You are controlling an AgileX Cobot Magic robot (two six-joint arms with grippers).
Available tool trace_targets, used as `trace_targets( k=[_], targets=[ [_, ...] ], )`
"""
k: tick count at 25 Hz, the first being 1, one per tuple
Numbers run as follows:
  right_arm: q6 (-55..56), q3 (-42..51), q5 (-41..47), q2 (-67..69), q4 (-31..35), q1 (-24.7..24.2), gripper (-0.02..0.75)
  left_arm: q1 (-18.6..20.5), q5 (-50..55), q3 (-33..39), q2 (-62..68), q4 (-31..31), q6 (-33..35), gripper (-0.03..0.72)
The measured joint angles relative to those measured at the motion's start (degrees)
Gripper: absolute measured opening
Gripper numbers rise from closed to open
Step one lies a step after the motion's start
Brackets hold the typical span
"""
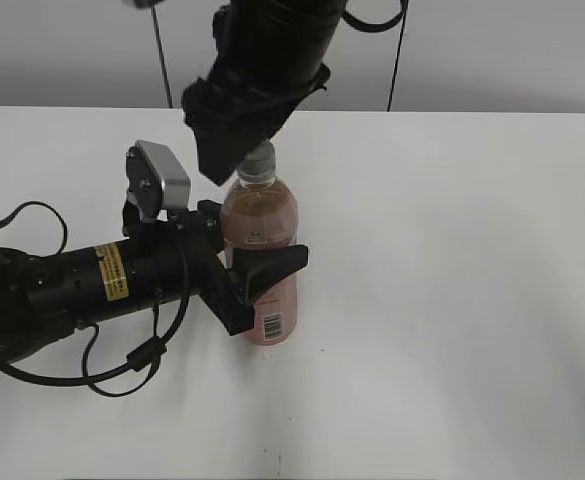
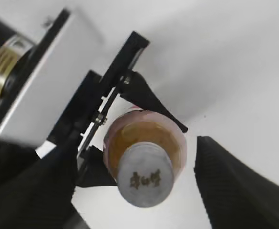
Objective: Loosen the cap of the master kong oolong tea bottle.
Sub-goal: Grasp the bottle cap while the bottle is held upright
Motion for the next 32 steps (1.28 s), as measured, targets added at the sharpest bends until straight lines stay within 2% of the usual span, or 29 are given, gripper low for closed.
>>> trace_targets(
  k=[5, 8, 11, 22, 24, 25, 27, 30, 32],
  targets=[
    [28.64, -2.23, 0.00, 0.00, -4.82, 0.00, 0.577, 0.00, 0.00, 0.00, 0.00, 0.00, 0.00, 0.402],
    [36.90, -2.31, 0.00, 0.00, -5.33, 0.00, 0.577, 0.00, 0.00, 0.00, 0.00, 0.00, 0.00, 0.402],
    [40.31, -2.31, 0.00, 0.00, -4.01, 0.00, 0.577, 0.00, 0.00, 0.00, 0.00, 0.00, 0.00, 0.402],
    [41.60, 1.31, 0.00, 0.00, -1.82, 0.00, 0.508, 0.00, 0.00, 0.00, 0.00, -0.06, 0.00, 0.400],
    [41.35, 1.36, 0.00, 0.00, -1.88, 0.00, 0.463, 0.00, 0.00, 0.00, 0.00, -0.06, 0.00, 0.400],
    [40.65, 1.36, 0.00, 0.00, -2.03, 0.00, 0.414, 0.00, 0.00, 0.00, 0.00, -0.06, 0.00, 0.400],
    [37.69, 1.36, 0.00, 0.00, -2.51, 0.00, 0.282, 0.00, 0.00, 0.00, 0.00, -0.06, 0.00, 0.400],
    [27.65, 1.36, 0.00, 0.00, -2.56, 0.00, 0.281, 0.00, 0.00, 0.00, 0.00, -0.06, 0.00, 0.400],
    [16.75, 1.36, 0.00, 0.00, -2.51, 0.00, 0.281, 0.00, 0.00, 0.00, 0.00, -0.06, 0.00, 0.400]
  ],
)
